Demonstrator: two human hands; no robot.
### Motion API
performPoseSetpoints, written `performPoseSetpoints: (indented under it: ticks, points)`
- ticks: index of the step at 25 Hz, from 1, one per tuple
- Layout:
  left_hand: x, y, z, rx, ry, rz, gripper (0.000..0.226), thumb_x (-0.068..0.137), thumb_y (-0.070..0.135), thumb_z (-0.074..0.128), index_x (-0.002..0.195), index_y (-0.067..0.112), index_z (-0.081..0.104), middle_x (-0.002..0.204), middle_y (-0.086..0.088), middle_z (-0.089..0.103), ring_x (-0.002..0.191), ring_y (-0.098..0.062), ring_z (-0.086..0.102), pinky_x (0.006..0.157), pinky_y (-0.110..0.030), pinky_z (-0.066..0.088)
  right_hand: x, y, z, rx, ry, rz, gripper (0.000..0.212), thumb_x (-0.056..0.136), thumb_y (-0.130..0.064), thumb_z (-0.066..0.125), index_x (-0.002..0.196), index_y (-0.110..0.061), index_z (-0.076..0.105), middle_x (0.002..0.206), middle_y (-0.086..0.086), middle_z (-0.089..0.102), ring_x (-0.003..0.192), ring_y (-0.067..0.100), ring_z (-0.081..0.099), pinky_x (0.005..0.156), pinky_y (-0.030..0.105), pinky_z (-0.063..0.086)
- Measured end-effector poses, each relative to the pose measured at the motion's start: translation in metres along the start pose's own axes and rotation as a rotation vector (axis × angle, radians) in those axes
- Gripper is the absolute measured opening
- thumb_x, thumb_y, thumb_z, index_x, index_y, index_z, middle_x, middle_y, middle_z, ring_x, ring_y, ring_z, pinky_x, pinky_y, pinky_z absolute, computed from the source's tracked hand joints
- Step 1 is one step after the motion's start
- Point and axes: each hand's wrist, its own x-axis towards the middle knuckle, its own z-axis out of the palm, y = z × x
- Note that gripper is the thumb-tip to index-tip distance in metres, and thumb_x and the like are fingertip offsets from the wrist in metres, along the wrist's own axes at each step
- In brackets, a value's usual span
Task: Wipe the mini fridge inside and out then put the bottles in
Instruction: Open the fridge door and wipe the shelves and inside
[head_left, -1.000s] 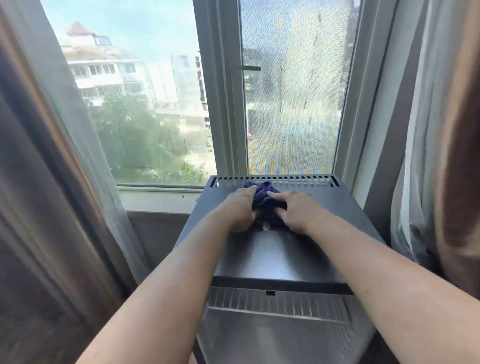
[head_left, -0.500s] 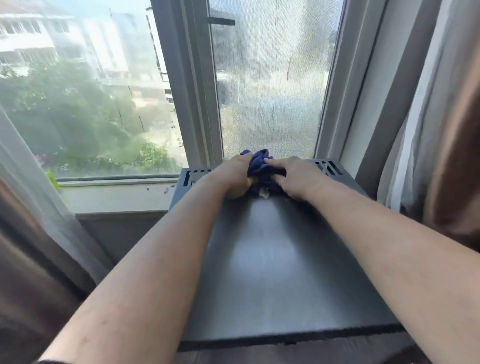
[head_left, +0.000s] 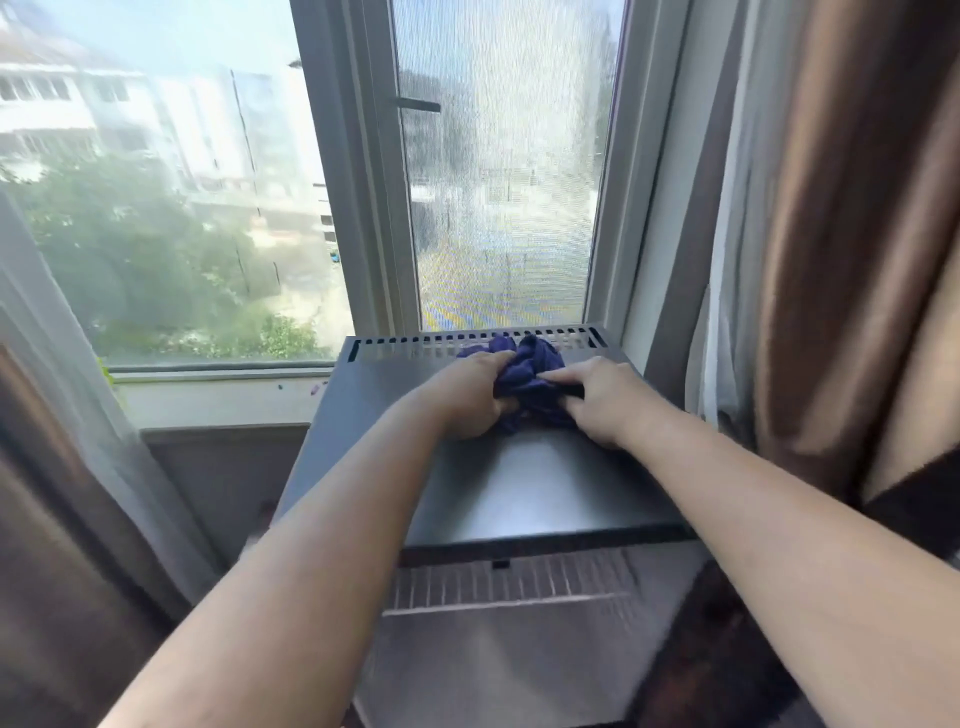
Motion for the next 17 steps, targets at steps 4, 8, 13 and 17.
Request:
performPoseSetpoints:
  ticks: [4, 8, 13, 17]
  points:
    - [-0.026, 0.054, 0.022, -0.008, 0.006, 0.048, 0.073, 0.098, 0.032, 0.066, 0.160, 0.020, 0.031, 0.161, -0.006, 0.042, 0.145, -0.029, 0.041, 0.114, -0.031, 0.032, -0.061, 0.030, -0.019, 0.045, 0.022, 0.078, 0.038, 0.100, -0.025, 0.059, 0.134, -0.041, 0.065, 0.141, 0.002, 0.063, 0.133, 0.024, 0.054, 0.110, 0.023, 0.036]
    - [-0.049, 0.101, 0.040, 0.010, -0.001, 0.096, 0.071, 0.098, 0.031, 0.064, 0.160, 0.019, 0.031, 0.160, -0.009, 0.041, 0.145, -0.031, 0.040, 0.116, -0.033, 0.030, -0.112, 0.054, -0.036, 0.047, 0.067, 0.103, 0.038, 0.098, -0.023, 0.061, 0.132, -0.041, 0.066, 0.137, -0.001, 0.066, 0.132, 0.023, 0.055, 0.104, 0.021, 0.038]
    - [-0.058, 0.124, 0.048, 0.033, -0.017, 0.145, 0.068, 0.098, 0.027, 0.063, 0.159, 0.016, 0.033, 0.158, -0.012, 0.042, 0.143, -0.033, 0.041, 0.111, -0.028, 0.029, -0.136, 0.068, -0.039, 0.068, 0.097, 0.139, 0.036, 0.098, -0.026, 0.062, 0.130, -0.042, 0.068, 0.135, 0.003, 0.067, 0.127, 0.024, 0.060, 0.101, 0.019, 0.040]
    - [-0.051, 0.117, 0.048, 0.026, -0.005, 0.145, 0.070, 0.099, 0.030, 0.064, 0.159, 0.017, 0.032, 0.160, -0.010, 0.042, 0.145, -0.030, 0.040, 0.112, -0.028, 0.029, -0.121, 0.063, -0.036, 0.036, 0.106, 0.144, 0.038, 0.098, -0.022, 0.059, 0.129, -0.042, 0.067, 0.134, 0.007, 0.067, 0.123, 0.028, 0.061, 0.103, 0.028, 0.047]
